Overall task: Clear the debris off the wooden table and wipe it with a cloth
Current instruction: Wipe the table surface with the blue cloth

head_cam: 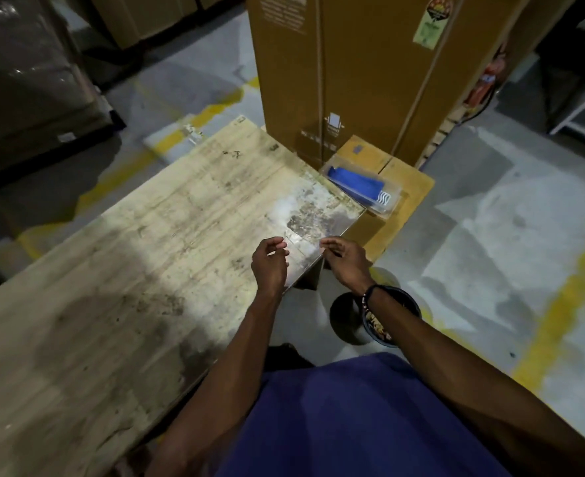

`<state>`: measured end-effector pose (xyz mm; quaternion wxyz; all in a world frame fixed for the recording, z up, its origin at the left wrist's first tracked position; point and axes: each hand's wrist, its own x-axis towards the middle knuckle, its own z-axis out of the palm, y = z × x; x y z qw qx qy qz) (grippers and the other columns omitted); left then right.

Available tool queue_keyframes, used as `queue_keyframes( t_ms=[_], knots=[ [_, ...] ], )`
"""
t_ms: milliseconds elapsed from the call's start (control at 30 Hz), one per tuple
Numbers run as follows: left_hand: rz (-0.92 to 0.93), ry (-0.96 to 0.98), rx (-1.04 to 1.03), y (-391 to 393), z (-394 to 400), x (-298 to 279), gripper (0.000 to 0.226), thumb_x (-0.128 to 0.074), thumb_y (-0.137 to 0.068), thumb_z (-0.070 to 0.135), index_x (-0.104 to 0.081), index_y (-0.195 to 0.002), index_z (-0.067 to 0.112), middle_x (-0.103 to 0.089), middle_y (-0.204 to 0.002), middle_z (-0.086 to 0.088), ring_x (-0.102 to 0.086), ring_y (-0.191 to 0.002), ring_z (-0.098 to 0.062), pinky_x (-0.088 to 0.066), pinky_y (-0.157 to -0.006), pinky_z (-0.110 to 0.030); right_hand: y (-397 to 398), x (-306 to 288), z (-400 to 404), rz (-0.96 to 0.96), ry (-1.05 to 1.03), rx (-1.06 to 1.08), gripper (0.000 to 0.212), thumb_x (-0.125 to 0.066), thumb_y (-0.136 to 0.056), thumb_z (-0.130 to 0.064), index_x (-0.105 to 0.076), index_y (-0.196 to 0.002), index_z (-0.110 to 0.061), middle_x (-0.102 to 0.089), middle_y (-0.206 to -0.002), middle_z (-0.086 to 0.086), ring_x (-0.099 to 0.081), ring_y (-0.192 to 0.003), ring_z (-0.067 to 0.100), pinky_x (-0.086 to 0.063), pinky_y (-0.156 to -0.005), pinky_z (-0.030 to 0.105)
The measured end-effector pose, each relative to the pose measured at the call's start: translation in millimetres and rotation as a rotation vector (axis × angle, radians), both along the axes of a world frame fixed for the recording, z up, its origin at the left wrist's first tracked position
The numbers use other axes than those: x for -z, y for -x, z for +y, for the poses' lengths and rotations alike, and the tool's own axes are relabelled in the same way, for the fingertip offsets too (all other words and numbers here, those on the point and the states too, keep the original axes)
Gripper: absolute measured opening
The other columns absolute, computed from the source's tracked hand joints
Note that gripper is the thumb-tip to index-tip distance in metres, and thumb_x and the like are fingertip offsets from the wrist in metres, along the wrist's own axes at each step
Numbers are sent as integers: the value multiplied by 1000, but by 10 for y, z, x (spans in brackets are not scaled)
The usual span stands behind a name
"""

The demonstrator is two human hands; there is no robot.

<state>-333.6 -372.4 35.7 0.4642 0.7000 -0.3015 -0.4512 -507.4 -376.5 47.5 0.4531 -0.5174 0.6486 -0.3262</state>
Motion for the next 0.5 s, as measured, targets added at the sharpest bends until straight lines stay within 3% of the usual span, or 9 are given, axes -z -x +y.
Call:
queue_keyframes(
  t_ms=[100,200,333,400,500],
  knots=[
    [-3,-5,20,-55,-100,38,27,-52,-95,-6,-71,-111,5,-74,-100,-7,-67,-65,6,-54,-61,-27,-5,-11,-105,6,-3,18,22,-65,-100,0,-74,-120,0,-76,-118,13,-70,-108,19,-49,-87,7],
    [-13,-14,60,-64,-271,100,22,-56,-96,-1,-72,-110,7,-75,-102,-10,-69,-67,3,-57,-68,-35,68,-18,-228,38,-2,27,22,-64,-101,-2,-74,-121,-1,-75,-120,13,-69,-109,17,-52,-98,20],
    [-52,-30,151,-28,-567,128,13,-65,-89,28,-73,-99,26,-77,-101,-6,-75,-86,-22,-62,-85,-50,258,-63,-446,103,-4,64,21,-65,-100,-2,-75,-119,-1,-76,-118,13,-70,-107,19,-47,-86,4],
    [-77,-26,202,25,-725,103,17,-63,-85,32,-72,-99,28,-77,-101,-3,-75,-90,-24,-62,-87,-51,370,-78,-575,123,-9,99,21,-65,-100,-1,-76,-118,-1,-77,-119,14,-71,-109,21,-52,-94,14],
    [-99,-16,258,149,-1037,31,13,-67,-92,17,-72,-104,19,-75,-100,-2,-72,-83,-22,-61,-84,-47,558,-101,-823,143,-4,156,22,-63,-100,-1,-75,-118,0,-76,-121,16,-71,-115,29,-54,-105,36]
  ],
)
